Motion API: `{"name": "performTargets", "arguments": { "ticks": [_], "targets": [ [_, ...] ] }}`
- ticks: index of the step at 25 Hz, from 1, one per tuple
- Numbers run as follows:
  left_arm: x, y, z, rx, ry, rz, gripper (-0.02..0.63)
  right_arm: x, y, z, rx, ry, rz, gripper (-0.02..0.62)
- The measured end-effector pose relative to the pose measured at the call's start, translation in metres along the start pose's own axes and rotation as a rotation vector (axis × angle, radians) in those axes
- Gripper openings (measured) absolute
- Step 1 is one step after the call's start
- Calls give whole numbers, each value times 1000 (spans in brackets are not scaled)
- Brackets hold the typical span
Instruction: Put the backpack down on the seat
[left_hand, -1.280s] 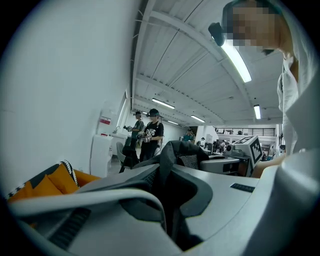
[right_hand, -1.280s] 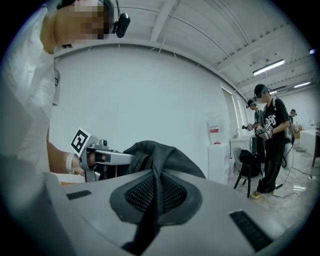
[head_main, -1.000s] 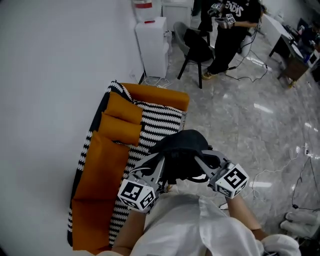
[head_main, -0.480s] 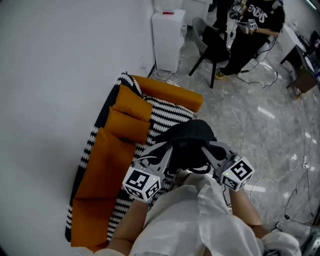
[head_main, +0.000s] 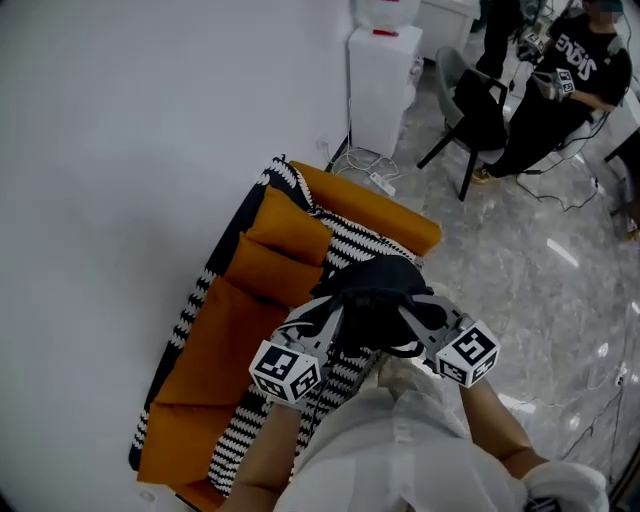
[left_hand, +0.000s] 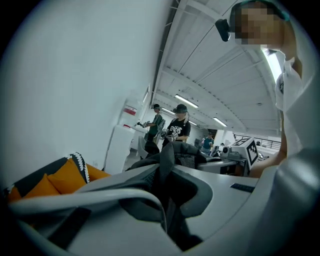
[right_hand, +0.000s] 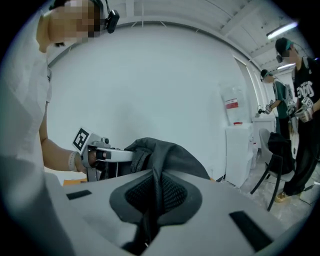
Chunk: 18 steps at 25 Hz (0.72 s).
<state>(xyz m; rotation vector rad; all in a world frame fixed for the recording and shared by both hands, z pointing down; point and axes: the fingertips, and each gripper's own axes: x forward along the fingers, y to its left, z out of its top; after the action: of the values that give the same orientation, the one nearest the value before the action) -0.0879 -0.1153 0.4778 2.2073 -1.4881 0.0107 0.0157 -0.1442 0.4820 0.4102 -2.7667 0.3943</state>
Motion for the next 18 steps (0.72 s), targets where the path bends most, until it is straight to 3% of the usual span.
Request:
{"name": "performTargets", "arguments": {
  "ticks": [7,18],
  "targets": [
    [60,64,-4,-39,31,96,41,58,-67,-15,-19,103,45,21],
    [145,138,-40,-113,144,114,41,128,-156,-54,36,215,-12,21]
  ]
}}
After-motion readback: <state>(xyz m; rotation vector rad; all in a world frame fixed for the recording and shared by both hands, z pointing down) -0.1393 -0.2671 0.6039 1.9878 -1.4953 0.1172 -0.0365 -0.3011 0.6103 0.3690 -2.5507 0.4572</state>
